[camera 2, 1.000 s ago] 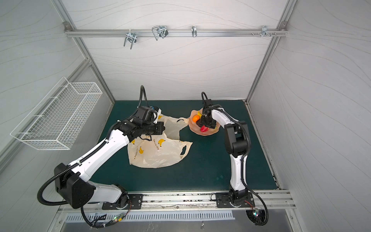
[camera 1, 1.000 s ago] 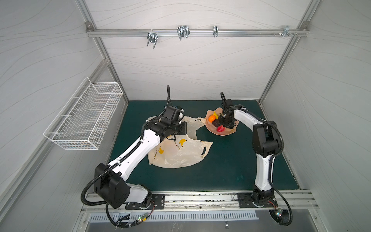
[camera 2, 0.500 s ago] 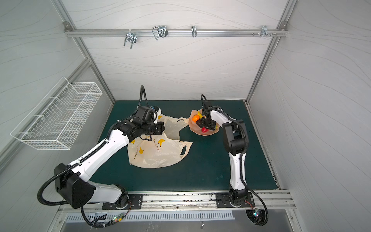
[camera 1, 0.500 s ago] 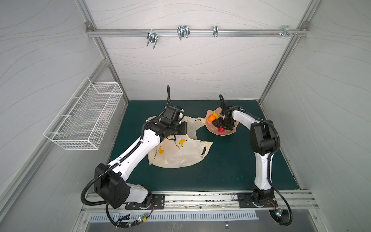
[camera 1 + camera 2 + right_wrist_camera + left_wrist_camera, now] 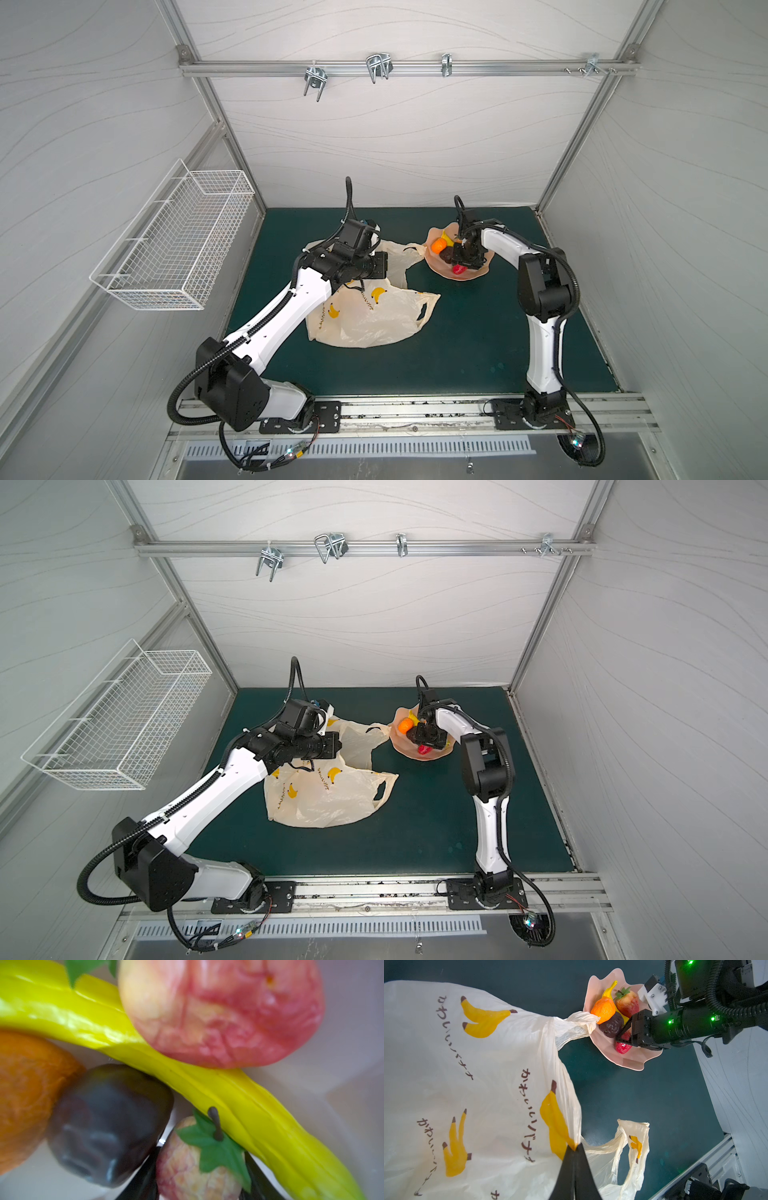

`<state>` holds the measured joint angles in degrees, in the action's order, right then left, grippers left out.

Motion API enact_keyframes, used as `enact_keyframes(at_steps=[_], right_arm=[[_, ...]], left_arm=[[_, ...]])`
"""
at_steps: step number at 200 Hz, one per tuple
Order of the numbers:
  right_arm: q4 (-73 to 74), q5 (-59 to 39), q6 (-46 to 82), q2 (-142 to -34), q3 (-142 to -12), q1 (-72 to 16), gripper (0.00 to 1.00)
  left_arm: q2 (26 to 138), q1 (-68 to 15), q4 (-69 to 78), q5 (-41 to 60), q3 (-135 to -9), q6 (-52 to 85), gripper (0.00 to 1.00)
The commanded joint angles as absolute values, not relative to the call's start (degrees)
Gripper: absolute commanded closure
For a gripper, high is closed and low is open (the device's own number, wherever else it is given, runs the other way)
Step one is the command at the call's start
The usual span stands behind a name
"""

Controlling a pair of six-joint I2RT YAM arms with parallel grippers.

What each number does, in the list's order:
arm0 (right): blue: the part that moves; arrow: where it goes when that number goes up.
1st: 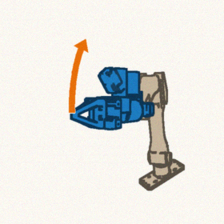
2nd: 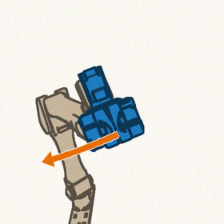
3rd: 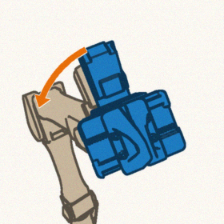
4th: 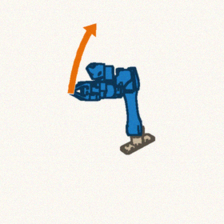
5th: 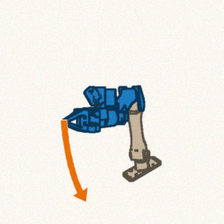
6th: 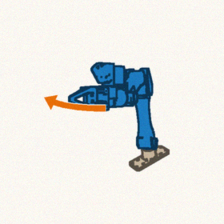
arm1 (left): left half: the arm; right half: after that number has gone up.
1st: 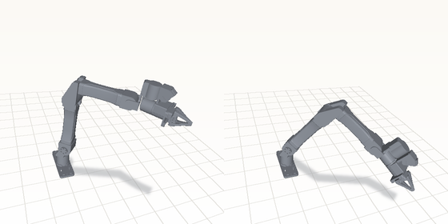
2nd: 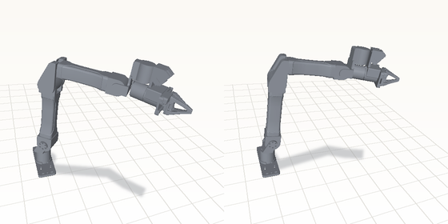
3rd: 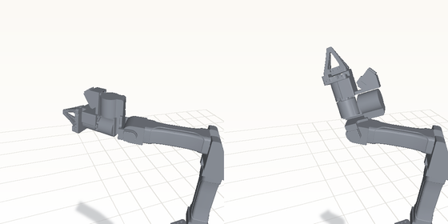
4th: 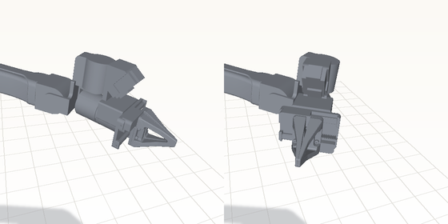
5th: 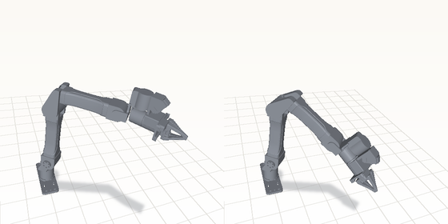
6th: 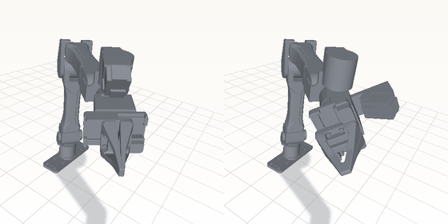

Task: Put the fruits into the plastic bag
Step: 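Lower the right gripper into the pink bowl and close on the large strawberry, then lift the strawberry with the right gripper and carry it toward the bag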

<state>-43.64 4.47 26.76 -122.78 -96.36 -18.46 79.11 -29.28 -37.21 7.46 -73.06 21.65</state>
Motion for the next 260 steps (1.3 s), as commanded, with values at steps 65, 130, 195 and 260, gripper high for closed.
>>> enact_keyframes(at_steps=[65,130,195,260], right_arm=[[-45.52,4.6,27.86,-111.47,-93.79,-18.28,0.55],[-46.56,3.12,27.9,-106.53,-96.64,-18.31,0.57],[-44.38,-0.7,28.69,-104.49,-96.81,-18.04,0.57],[-29.81,-16.16,35.11,-95.97,-84.08,-16.05,0.57]], left_arm=[[78.45,-29.44,-36.65,7.12,-73.56,21.28,1.0],[78.92,-29.43,-36.5,7.38,-74.0,21.17,1.0],[79.01,-29.42,-36.39,7.61,-74.09,21.18,1.0],[79.02,-29.44,-36.4,7.73,-74.09,21.2,1.0]])
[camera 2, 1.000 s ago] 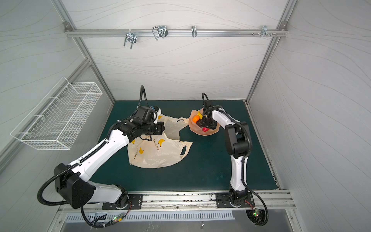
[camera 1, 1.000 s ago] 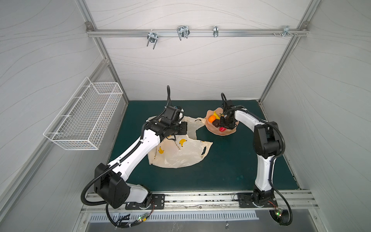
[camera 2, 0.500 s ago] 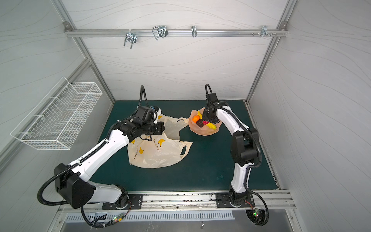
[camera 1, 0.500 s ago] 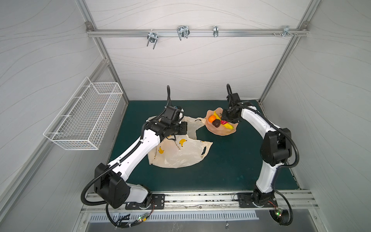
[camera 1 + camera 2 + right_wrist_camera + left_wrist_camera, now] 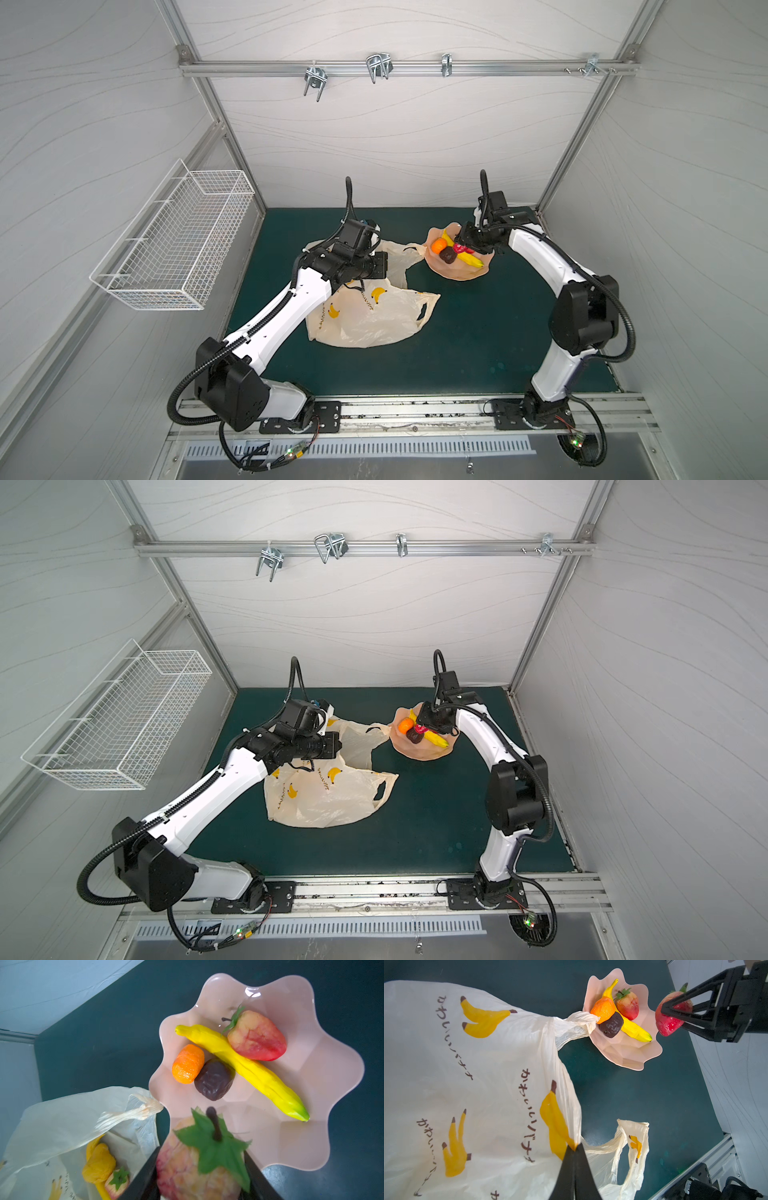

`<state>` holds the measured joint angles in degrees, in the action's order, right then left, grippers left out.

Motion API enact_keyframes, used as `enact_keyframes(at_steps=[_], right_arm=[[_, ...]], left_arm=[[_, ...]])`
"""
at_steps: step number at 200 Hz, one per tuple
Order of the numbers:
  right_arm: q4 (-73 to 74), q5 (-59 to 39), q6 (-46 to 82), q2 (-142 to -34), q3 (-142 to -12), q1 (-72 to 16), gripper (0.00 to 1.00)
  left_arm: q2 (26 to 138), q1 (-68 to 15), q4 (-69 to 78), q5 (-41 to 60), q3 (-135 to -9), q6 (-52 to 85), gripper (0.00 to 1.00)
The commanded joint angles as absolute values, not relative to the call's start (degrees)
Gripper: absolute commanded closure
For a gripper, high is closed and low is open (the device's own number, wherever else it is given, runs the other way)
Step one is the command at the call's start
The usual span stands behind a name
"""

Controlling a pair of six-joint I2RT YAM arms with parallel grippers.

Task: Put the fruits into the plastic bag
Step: 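Lift the strawberry with the right gripper and carry it toward the bag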

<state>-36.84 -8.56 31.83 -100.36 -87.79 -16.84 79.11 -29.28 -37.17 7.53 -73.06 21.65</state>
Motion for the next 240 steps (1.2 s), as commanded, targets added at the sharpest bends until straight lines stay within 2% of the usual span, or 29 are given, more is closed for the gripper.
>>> enact_keyframes(at_steps=[1,66,115,177,240], right_arm=[[-29.58,-16.34,35.31,-95.8,-83.88,-16.02,0.57],[-17.48,-27.44,42.78,-85.71,-67.59,-14.8,0.56],[-13.63,-30.59,46.58,-80.21,-58.28,-14.65,0.56],[-10.38,-33.57,49.69,-76.61,-52.13,-14.67,0.57],[-3.95,-36.9,54.28,-78.23,-49.27,-14.62,0.57]], left_arm=[[79.02,-29.44,-36.39,7.73,-74.09,21.19,1.0],[79.01,-29.44,-36.36,7.82,-74.18,21.06,1.0],[79.07,-29.44,-36.8,7.65,-74.57,20.74,1.0],[78.75,-29.44,-36.76,7.89,-74.55,20.83,1.0],[78.49,-29.52,-36.74,8.35,-74.62,21.03,1.0]])
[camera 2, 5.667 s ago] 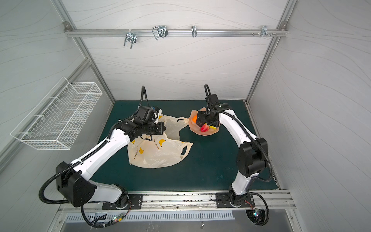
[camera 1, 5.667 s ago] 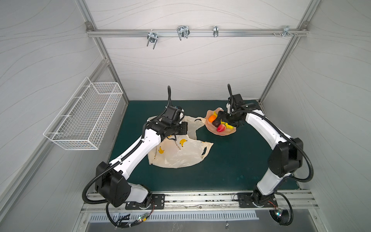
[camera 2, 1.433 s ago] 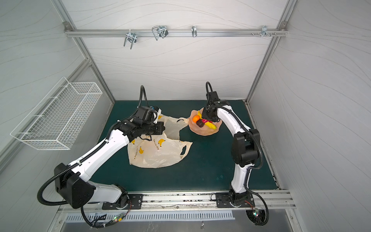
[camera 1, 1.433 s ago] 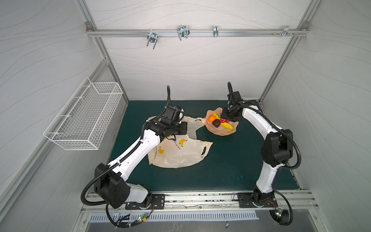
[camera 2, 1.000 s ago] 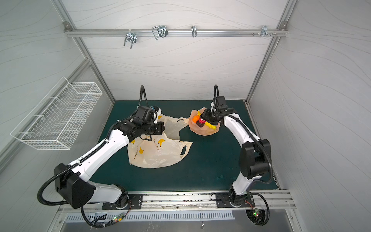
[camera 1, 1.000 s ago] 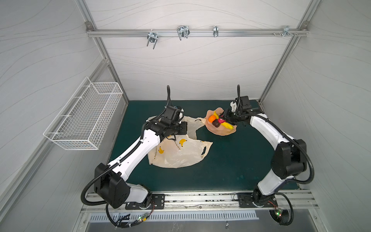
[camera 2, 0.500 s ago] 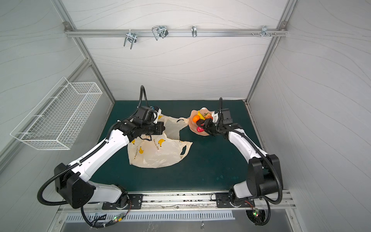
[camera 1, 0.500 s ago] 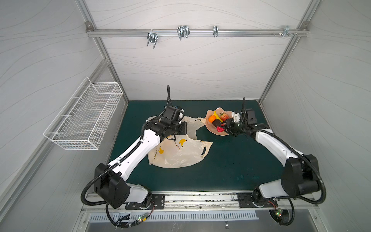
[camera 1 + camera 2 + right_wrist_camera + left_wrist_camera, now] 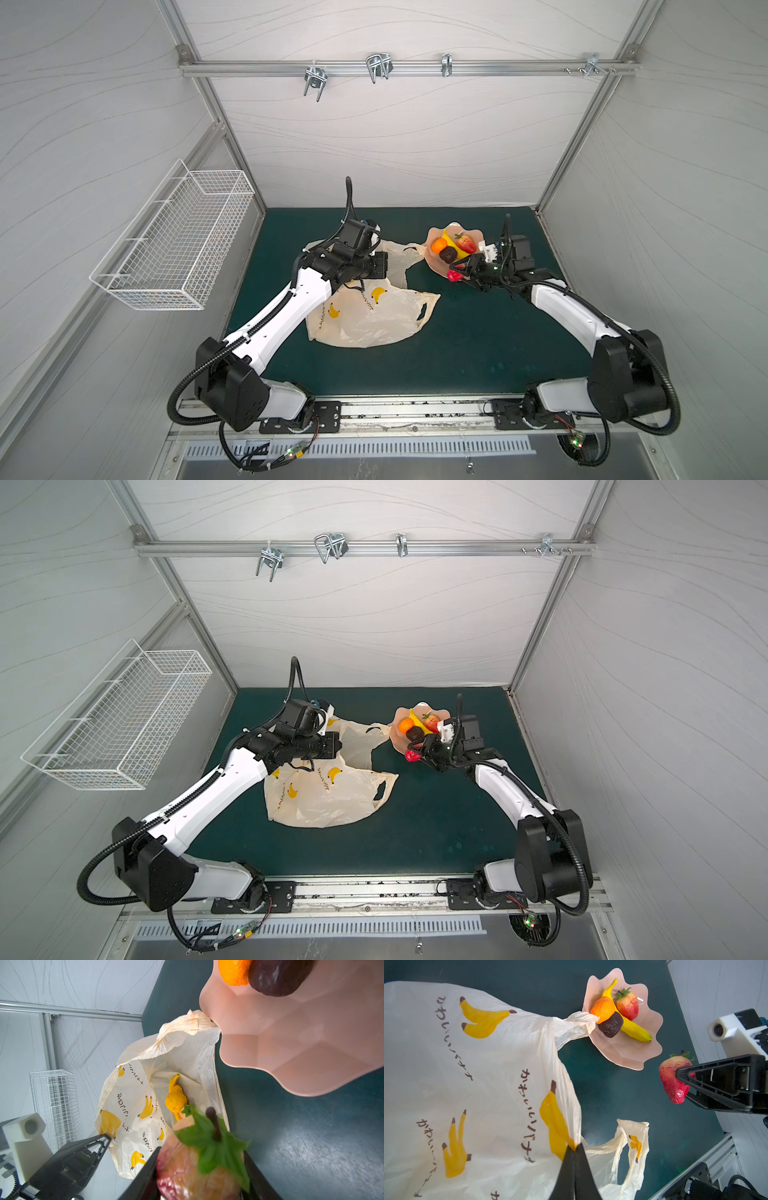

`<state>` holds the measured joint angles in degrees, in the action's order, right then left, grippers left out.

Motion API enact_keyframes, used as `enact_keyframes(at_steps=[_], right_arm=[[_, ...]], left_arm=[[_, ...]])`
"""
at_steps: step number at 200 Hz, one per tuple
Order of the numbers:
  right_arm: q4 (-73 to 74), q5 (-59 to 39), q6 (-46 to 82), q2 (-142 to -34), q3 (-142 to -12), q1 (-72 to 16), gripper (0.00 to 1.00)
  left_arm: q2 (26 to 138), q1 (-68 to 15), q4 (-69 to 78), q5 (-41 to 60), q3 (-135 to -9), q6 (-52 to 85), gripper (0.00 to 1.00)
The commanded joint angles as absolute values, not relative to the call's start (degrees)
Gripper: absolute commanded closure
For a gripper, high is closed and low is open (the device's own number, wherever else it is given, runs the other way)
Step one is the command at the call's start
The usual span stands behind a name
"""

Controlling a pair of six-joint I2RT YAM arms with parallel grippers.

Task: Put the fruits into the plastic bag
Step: 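Lift the strawberry with the right gripper and carry it toward the bag, then lower the strawberry into the bag opening held by the left gripper and release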

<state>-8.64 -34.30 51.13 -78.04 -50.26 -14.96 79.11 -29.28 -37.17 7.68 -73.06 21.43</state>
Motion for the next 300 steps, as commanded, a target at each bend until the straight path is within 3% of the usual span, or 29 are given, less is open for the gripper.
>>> enact_keyframes(at_steps=[1,130,300], right_arm=[[-3.82,-36.95,54.34,-78.27,-49.2,-14.6,0.57],[20.76,-44.85,69.82,-92.24,-44.97,-16.72,0.59],[26.42,-48.43,77.26,-114.32,-64.5,-38.25,0.6]], left_arm=[[78.49,-29.53,-36.74,8.3,-74.62,21.02,1.0],[78.6,-29.69,-35.71,9.36,-74.8,20.92,1.0],[80.51,-30.71,-33.64,9.71,-75.54,21.62,1.0]])
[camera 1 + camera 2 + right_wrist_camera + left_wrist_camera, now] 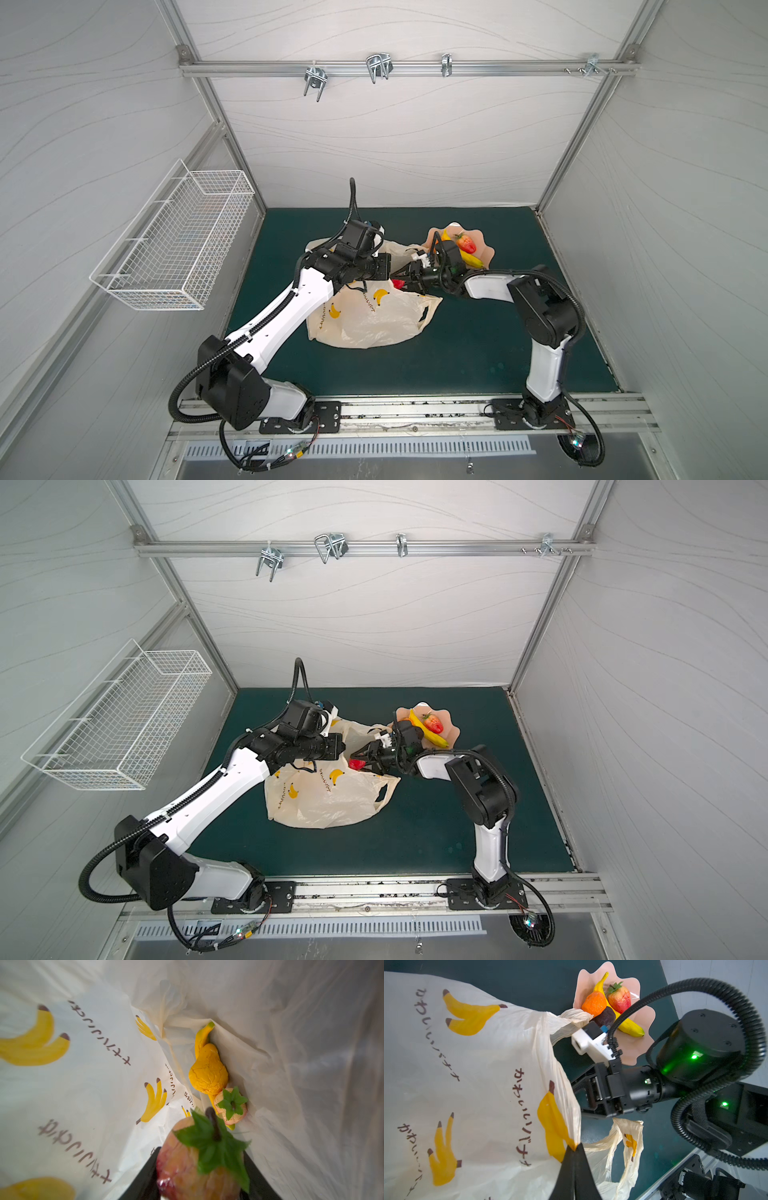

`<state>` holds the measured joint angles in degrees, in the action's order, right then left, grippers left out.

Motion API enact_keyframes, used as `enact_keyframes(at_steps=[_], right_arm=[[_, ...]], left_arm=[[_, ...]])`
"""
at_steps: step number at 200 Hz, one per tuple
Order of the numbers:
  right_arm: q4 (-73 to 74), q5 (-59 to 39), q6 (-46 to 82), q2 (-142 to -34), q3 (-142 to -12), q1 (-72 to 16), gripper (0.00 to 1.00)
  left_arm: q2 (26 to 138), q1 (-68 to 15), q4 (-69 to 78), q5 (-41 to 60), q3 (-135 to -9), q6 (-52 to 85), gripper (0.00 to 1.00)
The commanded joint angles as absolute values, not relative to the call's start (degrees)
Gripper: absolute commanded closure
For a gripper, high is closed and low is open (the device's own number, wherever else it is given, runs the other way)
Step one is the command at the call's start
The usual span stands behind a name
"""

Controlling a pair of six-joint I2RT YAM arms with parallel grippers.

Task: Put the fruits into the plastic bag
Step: 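Lower the strawberry into the bag opening held by the left gripper and release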

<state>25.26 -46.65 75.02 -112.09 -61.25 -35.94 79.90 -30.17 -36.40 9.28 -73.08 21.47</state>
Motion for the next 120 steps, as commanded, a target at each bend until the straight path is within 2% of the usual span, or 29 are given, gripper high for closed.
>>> enact_keyframes(at_steps=[1,68,120], right_arm=[[26.4,-48.43,77.3,-114.42,-64.68,-38.38,0.6],[26.77,-49.13,81.21,-121.77,-72.8,-42.75,0.61],[27.19,-49.87,85.11,-127.73,-80.16,-45.63,0.57]], left_arm=[[80.51,-30.74,-33.65,9.69,-75.52,21.62,1.0],[80.76,-31.11,-32.78,9.69,-75.45,21.97,1.0],[80.77,-31.2,-32.45,9.84,-75.08,21.9,1.0]])
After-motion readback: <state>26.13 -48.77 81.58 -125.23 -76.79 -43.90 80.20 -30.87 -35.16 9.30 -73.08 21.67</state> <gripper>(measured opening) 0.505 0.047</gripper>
